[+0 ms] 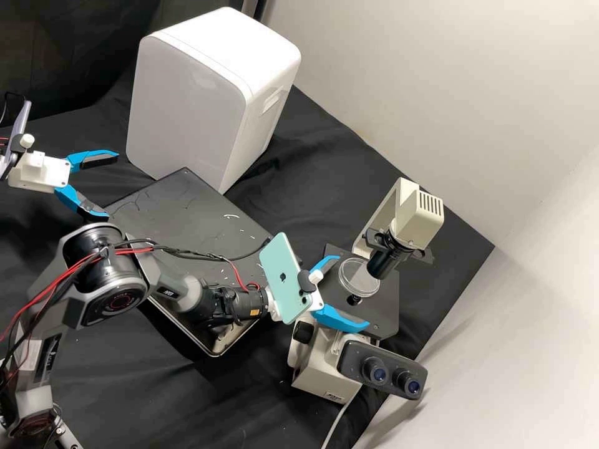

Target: Place the petri dish on the microscope

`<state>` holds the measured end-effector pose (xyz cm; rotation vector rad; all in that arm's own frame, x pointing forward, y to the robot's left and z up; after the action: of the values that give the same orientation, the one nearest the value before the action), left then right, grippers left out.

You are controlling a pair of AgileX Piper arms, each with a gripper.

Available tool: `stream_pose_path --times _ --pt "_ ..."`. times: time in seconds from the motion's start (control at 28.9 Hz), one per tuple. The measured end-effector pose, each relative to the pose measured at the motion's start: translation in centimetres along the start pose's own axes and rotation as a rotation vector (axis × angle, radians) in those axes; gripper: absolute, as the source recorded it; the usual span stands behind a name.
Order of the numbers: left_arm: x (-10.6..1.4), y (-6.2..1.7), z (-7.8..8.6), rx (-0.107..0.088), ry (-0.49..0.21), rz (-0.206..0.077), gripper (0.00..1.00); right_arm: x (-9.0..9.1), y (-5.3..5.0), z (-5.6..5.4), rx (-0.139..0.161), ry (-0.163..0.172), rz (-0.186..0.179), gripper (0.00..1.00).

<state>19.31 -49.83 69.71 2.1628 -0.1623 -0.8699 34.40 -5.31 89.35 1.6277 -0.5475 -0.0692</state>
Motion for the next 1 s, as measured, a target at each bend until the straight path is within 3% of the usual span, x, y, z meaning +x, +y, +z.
stream_pose_path --times 0.52,1.0 --pt "0.0 0.00 0.0 0.000 0.000 0.000 1.00 -0.4 0.4 -0.9 0.005 0.026 0.010 1.00" --pt "0.0 0.00 0.0 0.000 0.000 0.000 1.00 -0.4 0.1 -1.3 0.007 0.038 0.002 1.00"
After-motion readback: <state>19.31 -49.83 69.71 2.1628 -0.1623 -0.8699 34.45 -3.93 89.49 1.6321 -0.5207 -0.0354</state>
